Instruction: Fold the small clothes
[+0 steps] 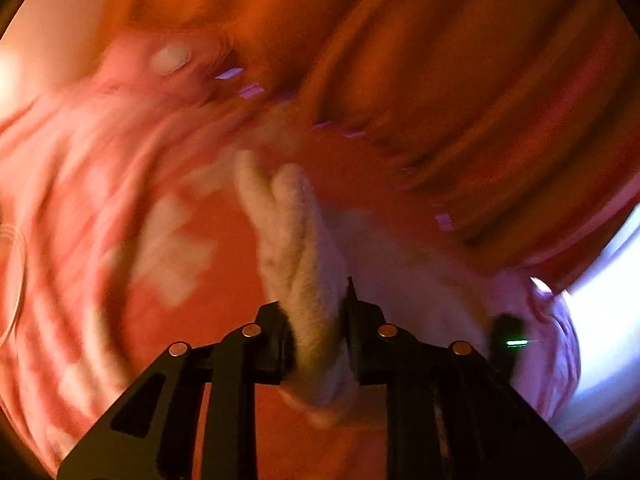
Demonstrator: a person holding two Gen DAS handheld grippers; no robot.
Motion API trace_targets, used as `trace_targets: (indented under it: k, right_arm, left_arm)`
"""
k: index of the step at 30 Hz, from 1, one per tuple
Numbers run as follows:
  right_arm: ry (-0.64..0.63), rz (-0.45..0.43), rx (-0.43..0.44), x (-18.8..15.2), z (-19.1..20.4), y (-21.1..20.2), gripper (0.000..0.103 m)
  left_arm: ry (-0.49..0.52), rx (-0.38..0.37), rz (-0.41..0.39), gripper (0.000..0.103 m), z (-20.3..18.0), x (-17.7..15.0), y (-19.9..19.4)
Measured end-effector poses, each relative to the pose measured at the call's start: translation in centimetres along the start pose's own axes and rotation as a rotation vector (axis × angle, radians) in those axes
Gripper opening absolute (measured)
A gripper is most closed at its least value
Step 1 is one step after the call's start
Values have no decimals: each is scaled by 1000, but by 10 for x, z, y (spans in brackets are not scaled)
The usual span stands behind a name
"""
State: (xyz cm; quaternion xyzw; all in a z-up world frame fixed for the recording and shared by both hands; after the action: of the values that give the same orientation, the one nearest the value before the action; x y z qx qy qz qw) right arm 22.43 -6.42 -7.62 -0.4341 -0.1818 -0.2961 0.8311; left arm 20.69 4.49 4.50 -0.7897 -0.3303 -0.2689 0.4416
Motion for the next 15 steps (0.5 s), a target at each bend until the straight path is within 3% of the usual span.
trace_targets:
  k: [3, 6, 9, 11, 13, 15]
  right_arm:
    - [131, -42, 43, 15, -14, -21, 12]
    - [246, -212, -25, 49, -63, -75, 18]
    - [306, -348, -154, 70, -118, -126, 21]
    - [331, -400, -221, 74, -143, -148, 22]
    - [362, -414, -201, 76, -149, -154, 23]
    - [365, -408, -167, 78, -145, -153, 34]
  left_arm:
    - [99, -111, -10, 20, -76, 4, 4]
    - [204, -213, 28, 20, -152, -21, 21]
    - [276, -253, 123, 20, -191, -75, 55]
    - [281, -246, 206, 20, -195, -108, 80]
    - [265, -244, 301, 21, -187, -149, 105]
    - [271, -266, 252, 25, -185, -150, 99]
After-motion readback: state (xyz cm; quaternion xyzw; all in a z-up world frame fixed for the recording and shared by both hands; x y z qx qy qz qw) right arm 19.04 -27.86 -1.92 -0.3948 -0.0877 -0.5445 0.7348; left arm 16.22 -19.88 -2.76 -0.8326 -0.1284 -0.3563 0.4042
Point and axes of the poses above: each gripper's, at about its wrist camera, not at the fingertips, and y roughly the way its jaws point, z to its left, x to its top, the point moved 10 cm from there along y, roughly the way its jaws point, and after that the axes turned 9 degrees about -z, right-handed, at the moved point
